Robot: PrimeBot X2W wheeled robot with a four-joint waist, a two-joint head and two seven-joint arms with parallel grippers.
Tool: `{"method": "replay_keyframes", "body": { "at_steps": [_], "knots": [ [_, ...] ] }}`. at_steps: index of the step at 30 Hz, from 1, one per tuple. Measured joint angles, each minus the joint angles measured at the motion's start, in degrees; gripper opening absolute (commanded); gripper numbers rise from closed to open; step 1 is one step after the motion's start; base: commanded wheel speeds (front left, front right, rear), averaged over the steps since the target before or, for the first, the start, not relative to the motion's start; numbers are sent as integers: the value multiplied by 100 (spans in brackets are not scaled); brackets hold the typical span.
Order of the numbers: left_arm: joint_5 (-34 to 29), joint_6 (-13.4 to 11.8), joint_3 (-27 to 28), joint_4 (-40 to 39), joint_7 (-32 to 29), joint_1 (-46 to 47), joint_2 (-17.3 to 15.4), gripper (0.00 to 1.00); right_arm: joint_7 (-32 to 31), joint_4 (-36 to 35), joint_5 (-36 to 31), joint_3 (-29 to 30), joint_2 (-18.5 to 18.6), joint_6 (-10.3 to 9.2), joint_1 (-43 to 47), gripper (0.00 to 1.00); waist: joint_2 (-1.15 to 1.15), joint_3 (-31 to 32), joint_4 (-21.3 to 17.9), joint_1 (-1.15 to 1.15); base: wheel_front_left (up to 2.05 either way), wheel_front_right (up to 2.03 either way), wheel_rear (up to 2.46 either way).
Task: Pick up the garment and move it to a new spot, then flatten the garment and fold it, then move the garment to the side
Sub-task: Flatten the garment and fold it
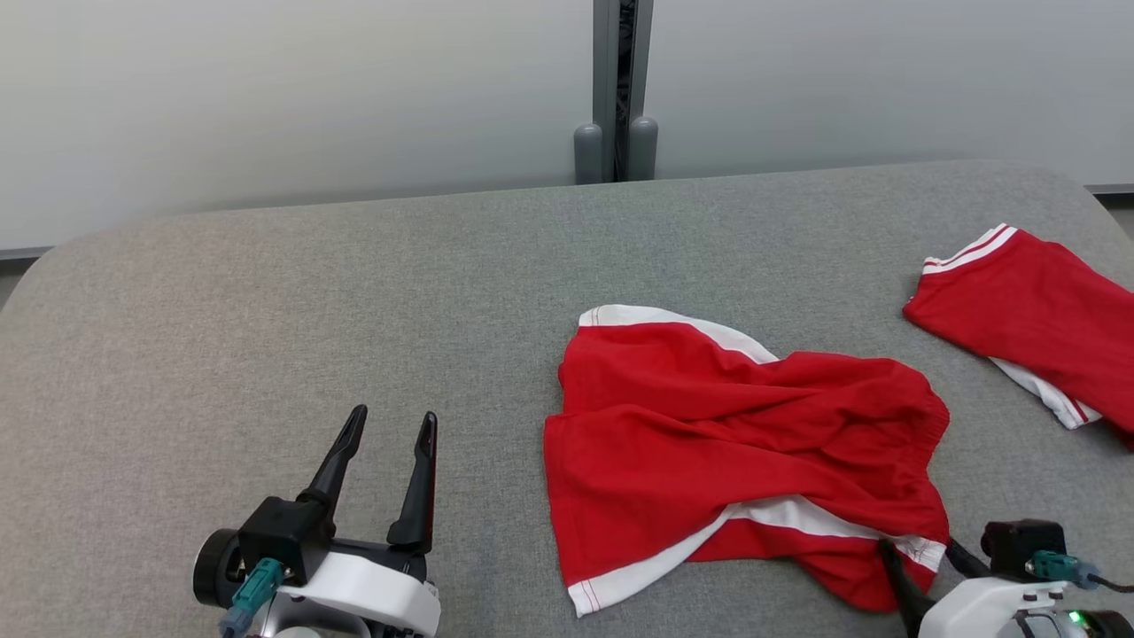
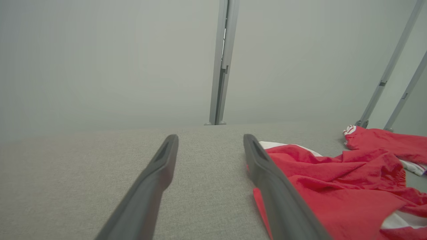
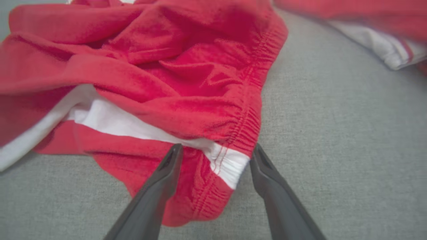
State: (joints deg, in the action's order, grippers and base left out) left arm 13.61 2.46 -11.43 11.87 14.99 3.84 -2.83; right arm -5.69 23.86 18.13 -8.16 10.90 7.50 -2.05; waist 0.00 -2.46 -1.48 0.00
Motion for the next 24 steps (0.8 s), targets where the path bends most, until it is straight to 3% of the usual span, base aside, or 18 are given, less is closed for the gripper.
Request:
{"method": "replay_keyframes", "body": {
  "at_steps": [24],
  "knots": [
    [169,-97,26,-249,0,-98,0,100,1731,-1835,-232,481,-378,-1,52,100,0,144,-183,0,0,0,0]
  ]
}}
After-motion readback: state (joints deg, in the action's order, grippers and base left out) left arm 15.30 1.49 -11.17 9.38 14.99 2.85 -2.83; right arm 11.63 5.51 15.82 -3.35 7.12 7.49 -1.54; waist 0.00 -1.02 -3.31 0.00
